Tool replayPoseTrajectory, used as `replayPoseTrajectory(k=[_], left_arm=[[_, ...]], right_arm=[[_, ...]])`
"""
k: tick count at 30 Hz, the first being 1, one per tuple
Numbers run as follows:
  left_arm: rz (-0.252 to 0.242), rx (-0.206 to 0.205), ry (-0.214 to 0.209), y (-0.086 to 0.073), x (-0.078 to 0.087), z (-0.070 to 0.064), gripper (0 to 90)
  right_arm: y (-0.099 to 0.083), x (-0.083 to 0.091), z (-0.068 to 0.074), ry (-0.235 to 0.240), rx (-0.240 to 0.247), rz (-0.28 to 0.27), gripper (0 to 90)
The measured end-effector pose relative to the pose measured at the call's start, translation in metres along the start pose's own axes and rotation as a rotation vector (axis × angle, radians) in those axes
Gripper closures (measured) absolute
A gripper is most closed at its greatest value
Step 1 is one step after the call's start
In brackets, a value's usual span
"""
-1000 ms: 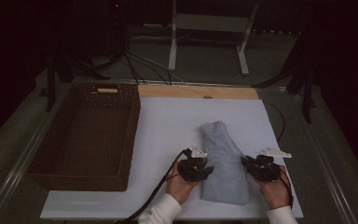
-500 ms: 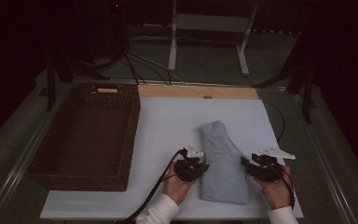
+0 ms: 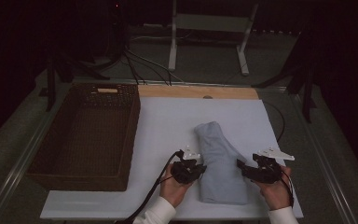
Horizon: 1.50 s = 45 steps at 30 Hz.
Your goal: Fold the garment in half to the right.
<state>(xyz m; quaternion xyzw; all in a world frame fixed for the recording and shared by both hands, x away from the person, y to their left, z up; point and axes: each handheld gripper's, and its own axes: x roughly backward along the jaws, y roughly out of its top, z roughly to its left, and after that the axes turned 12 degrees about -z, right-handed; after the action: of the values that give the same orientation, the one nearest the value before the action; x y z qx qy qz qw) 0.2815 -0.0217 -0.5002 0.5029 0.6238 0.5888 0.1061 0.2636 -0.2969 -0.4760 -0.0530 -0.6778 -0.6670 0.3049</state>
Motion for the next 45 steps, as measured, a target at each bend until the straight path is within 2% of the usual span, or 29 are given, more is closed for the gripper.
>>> replayPoseTrajectory(k=[12,19,33,45], left_arm=[[-0.010,0.011,0.009,-0.003,0.009,0.002,87.8],[-0.021,0.016,0.021,-0.003,0.018,0.007,87.8],[-0.029,0.024,0.032,-0.010,0.035,0.012,87.8],[-0.031,0.029,0.026,-0.015,0.042,0.009,87.7]], right_arm=[[-0.001,0.004,0.010,0.048,-0.012,-0.005,26.1],[-0.004,0.008,0.021,0.074,0.009,-0.006,26.1],[-0.012,0.016,0.029,0.101,0.017,0.013,29.7],[-0.017,0.021,0.035,0.124,0.026,0.025,31.1]])
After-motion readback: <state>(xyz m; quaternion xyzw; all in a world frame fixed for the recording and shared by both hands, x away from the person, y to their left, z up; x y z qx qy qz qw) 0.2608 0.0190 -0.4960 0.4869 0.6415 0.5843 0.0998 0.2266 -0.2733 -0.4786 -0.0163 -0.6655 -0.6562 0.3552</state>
